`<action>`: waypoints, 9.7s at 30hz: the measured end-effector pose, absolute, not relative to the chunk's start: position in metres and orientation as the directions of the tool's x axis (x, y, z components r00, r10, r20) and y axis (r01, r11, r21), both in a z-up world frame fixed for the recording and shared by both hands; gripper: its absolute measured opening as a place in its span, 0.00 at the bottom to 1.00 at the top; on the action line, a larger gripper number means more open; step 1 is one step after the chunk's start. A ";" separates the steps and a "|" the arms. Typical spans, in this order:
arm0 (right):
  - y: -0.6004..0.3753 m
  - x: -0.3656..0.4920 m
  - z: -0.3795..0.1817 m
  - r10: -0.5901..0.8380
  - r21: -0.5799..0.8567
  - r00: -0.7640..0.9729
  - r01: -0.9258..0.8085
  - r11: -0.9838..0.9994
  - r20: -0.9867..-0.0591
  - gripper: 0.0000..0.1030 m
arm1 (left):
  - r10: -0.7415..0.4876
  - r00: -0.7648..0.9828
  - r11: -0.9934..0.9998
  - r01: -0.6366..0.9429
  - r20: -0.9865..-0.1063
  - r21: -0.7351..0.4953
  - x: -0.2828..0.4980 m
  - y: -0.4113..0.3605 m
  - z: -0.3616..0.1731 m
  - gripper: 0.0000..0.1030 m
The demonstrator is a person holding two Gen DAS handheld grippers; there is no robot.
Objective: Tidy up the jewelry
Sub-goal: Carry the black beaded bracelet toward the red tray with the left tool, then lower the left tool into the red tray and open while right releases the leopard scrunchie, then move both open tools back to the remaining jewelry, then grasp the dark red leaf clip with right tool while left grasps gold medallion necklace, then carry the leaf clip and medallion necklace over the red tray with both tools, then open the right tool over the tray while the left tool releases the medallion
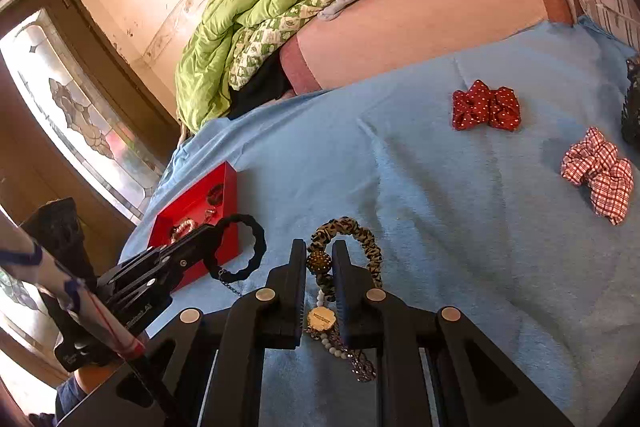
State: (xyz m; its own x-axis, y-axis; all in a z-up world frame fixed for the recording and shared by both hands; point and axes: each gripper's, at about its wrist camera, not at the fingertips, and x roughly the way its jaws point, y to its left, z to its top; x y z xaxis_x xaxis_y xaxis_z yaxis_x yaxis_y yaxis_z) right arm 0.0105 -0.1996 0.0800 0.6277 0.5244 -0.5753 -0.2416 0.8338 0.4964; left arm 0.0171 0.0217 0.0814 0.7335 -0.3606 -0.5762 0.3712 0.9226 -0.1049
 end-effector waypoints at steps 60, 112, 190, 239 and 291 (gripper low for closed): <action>-0.052 0.035 0.097 0.643 0.513 0.507 -0.389 0.765 -0.574 0.14 | -0.205 0.821 0.968 0.090 -0.533 -0.234 0.014 0.198 0.097 0.07; 0.092 0.125 0.052 0.564 0.426 0.378 -0.390 0.816 -0.734 0.20 | -0.124 0.699 0.942 -0.140 -0.705 -0.304 0.082 0.274 0.051 0.20; -0.215 -0.008 0.051 0.514 0.451 0.529 -0.255 0.855 -0.675 0.14 | -0.367 0.508 0.854 0.516 -0.779 -0.066 0.018 -0.049 0.005 0.22; -0.093 0.012 0.105 0.665 0.481 0.534 -0.459 0.747 -0.522 0.14 | -0.363 0.866 0.925 0.289 -0.344 -0.248 -0.021 0.143 0.181 0.23; 0.119 0.083 0.033 0.621 0.396 0.273 -0.571 0.719 -0.734 0.15 | -0.034 0.645 0.973 -0.154 -0.763 -0.173 0.034 0.277 0.043 0.23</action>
State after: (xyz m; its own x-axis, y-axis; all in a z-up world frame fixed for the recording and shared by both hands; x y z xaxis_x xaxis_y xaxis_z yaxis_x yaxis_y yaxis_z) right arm 0.0835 0.1189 0.0329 0.2732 0.6212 -0.7345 -0.5712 0.7191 0.3957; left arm 0.0340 0.2766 0.0428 0.6450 -0.0336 -0.7635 -0.1539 0.9729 -0.1727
